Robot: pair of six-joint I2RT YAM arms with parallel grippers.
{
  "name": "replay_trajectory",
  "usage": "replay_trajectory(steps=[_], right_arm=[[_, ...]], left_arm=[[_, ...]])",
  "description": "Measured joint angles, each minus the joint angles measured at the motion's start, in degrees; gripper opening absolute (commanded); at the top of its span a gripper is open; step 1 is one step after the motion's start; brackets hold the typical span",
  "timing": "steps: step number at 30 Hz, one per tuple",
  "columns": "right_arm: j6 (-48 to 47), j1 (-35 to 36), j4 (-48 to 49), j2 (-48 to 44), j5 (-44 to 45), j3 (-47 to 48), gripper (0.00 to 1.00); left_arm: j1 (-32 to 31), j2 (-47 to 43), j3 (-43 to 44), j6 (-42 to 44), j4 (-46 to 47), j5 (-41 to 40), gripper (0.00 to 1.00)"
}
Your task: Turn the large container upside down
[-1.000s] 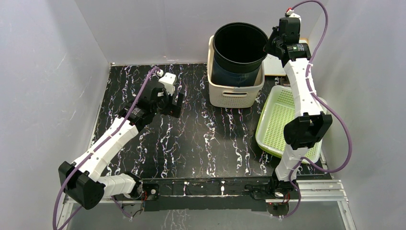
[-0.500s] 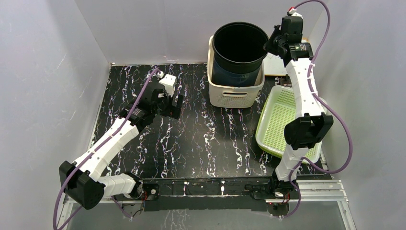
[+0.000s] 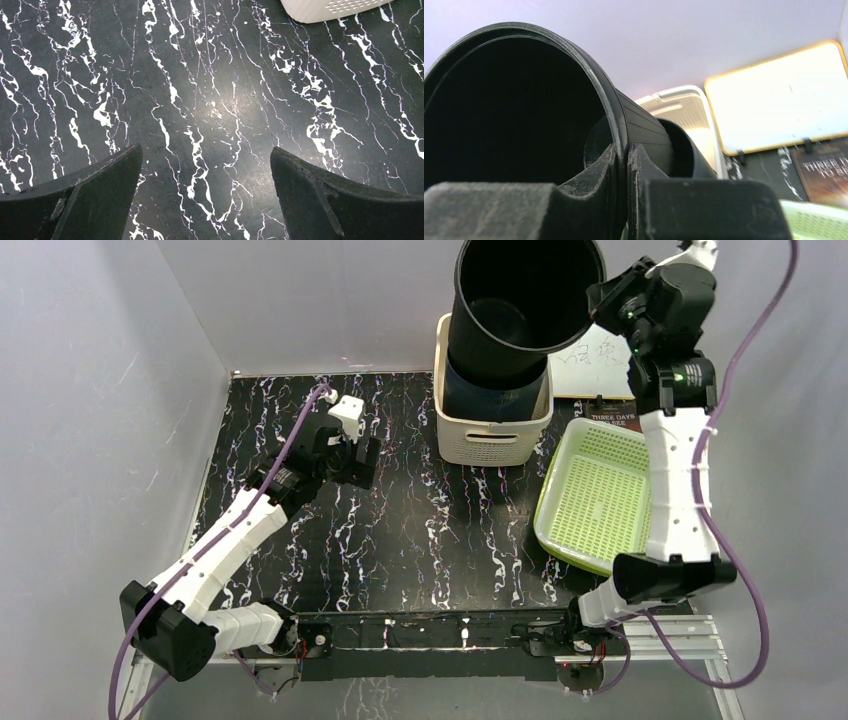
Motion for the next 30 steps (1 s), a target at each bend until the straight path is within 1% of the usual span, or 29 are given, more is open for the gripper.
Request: replay_trajectory(steps=[6, 10, 14, 22, 27, 30], right_arm=[[3.15, -0.04, 8.15, -6.21, -2.14, -1.18, 0.00], [5.16, -0.07, 11.72, -7.93, -5.42, -1.22, 0.00], [6.80, -0.04, 13.16, -8.15, -9.81, -1.27, 0.00], [10.34, -0.04, 15.82, -8.26, -19.89, -4.07, 0.00], [11.72, 1.25, 18.99, -8.83, -23.63, -7.48, 0.00], [10.64, 5.73, 18.95, -8.76, -22.91, -8.85, 0.00]], left_arm=[[0.00, -0.07, 0.59, -0.90, -1.60, -3.08, 0.98], [-0.04, -0.07, 4.20, -2.03, -4.55, -7.78, 0.98], [-0.04, -0.33, 11.78, -2.91, -6.93, -13.86, 0.98], [-0.04, -3.69, 32.02, -2.27, -7.96, -24.06, 0.98], [-0.02, -5.70, 37.29, -1.25, -6.80, -28.15, 0.98], [-0.04, -6.21, 39.19, -1.05, -6.69, -28.13, 0.98]])
